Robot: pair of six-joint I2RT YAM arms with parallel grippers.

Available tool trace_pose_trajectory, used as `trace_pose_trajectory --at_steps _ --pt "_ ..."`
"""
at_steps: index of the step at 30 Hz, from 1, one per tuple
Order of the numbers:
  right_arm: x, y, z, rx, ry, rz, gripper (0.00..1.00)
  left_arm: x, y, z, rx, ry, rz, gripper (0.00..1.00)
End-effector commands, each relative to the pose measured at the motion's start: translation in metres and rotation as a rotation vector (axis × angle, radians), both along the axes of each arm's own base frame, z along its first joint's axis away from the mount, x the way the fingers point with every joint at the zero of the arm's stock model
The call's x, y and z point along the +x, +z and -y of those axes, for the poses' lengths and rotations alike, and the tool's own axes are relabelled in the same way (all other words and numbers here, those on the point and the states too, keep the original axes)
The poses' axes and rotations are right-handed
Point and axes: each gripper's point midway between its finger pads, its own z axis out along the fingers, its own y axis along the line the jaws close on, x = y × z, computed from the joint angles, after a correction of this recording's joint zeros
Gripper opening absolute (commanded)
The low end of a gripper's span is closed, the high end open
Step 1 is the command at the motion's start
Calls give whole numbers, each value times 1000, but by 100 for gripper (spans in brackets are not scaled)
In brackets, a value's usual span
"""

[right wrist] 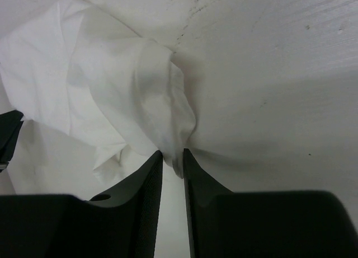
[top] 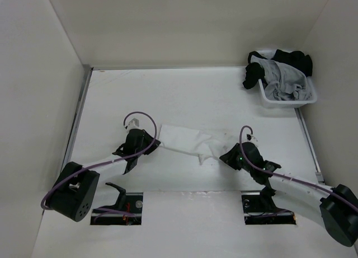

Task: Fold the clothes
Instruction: Fold the tank top

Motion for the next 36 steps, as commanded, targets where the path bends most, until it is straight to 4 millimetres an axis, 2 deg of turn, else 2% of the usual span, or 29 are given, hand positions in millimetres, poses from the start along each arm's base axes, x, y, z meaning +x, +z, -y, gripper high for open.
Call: trace_pose_trajectory --at_steps 1,3,5,8,10,13,17,22,25,27,29,31,33,36 --pt "13 9 0 15 -35 48 22 5 13 2 -22 -10 60 4" --pt "16 11 -1 9 -33 53 10 5 15 3 -28 -11 65 4" --pt "20 17 -1 10 -35 76 4 5 19 5 -38 -17 70 4" --pt "27 49 -6 38 -16 159 0 4 37 9 -79 -34 100 2" --pt "29 82 -7 57 -4 226 0 1 58 12 -113 -47 134 1" --pt "28 139 -1 60 6 329 0 -3 105 12 -157 -50 216 1" --pt "18 212 7 71 29 460 0 -12 180 2 -196 -44 357 1" --pt "-11 301 17 110 73 614 0 -35 271 -13 -234 -39 535 1" --pt "-34 341 21 160 117 675 0 -52 311 -20 -256 -41 624 1" --pt "-47 356 24 187 139 690 0 -63 327 -24 -277 -43 659 1" --pt "-55 358 23 202 166 684 0 -70 328 -25 -282 -49 665 1" --pt "-58 347 18 198 180 659 0 -70 311 -22 -276 -56 630 1" --pt "-57 329 10 183 190 626 0 -66 278 -19 -264 -53 563 1" --pt "-52 294 -9 148 210 566 0 -57 214 -15 -234 -40 443 2"
